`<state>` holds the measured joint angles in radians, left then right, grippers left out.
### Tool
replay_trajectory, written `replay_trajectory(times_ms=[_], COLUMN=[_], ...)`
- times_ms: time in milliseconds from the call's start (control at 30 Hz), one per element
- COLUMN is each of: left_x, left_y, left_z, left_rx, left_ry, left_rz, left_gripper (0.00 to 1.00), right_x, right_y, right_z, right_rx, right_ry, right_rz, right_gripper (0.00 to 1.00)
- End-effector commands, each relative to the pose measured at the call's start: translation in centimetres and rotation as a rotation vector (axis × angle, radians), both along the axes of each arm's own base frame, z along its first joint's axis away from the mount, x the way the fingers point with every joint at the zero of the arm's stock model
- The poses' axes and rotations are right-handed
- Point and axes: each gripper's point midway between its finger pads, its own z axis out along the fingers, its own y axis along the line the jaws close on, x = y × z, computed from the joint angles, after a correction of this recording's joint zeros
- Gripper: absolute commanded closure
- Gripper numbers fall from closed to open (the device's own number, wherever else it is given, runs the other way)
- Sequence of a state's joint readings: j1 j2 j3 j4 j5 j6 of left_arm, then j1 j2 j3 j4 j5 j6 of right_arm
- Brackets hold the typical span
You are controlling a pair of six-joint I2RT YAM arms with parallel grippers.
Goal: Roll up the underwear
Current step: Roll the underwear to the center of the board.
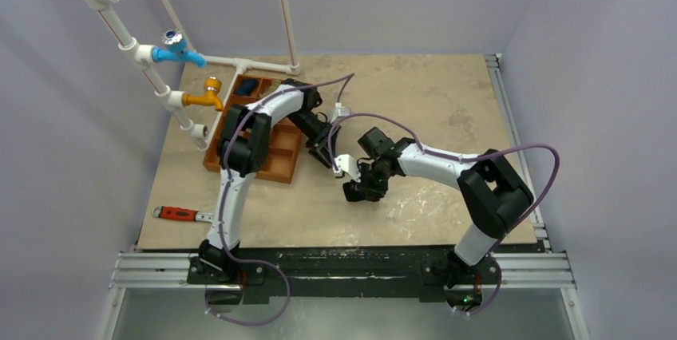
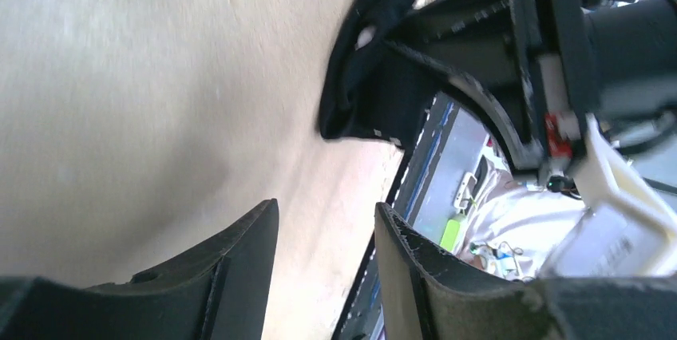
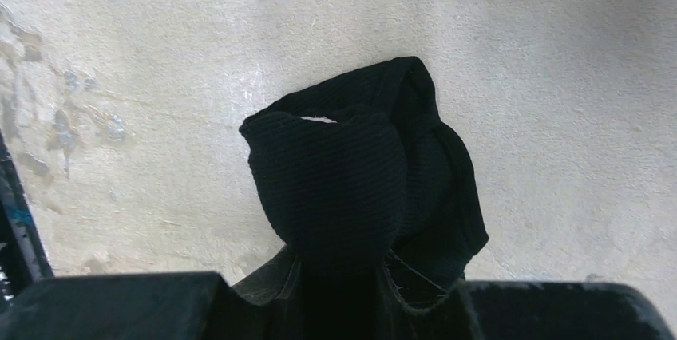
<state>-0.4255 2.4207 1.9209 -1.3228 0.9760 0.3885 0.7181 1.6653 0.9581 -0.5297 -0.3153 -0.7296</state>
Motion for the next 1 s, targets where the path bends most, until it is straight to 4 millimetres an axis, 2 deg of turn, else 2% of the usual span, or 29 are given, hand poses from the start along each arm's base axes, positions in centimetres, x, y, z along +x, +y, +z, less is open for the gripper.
replay_trajectory(times_ms=[0, 200, 367, 533, 667, 800, 967], left_x=[1.0, -0.8, -2.0, -2.7, -3.8, -4.2, -3.1], left_y=[1.6, 3.6, 4.2, 3.9, 2.8, 0.1, -3.4], left_z=[5.8, 7.9, 8.2, 8.1, 7.4, 7.0, 5.8], left_rx=[-0.079, -0.054, -0.077, -0.089, -0.042, -0.039, -0.015], left_ry=[-0.218, -0.379, -0.477, -0.646, -0.852, -0.989, -1.118], left_rz=[0.032, 0.026, 0.018, -0.017, -0.113, -0.190, -0.245], left_gripper=[0.53, 0.53, 0.53, 0.53, 0.53, 0.52, 0.52], right_x=[-3.5, -1.6, -0.3, -0.1, 0.9, 1.7, 1.8], right_y=[-2.1, -2.3, -2.1, -1.8, -1.5, -1.2, -1.1], right_z=[-2.0, -1.2, -1.3, -2.0, -2.4, -3.2, -4.3], right_rx=[-0.067, -0.020, 0.013, 0.069, 0.100, 0.100, 0.090], right_ry=[0.249, 0.388, 0.520, 0.746, 0.819, 0.827, 0.859], right_rz=[-0.057, -0.096, -0.086, -0.061, -0.070, -0.080, -0.091], right_gripper=[1.00, 1.00, 1.00, 1.00, 1.00, 1.00, 1.00])
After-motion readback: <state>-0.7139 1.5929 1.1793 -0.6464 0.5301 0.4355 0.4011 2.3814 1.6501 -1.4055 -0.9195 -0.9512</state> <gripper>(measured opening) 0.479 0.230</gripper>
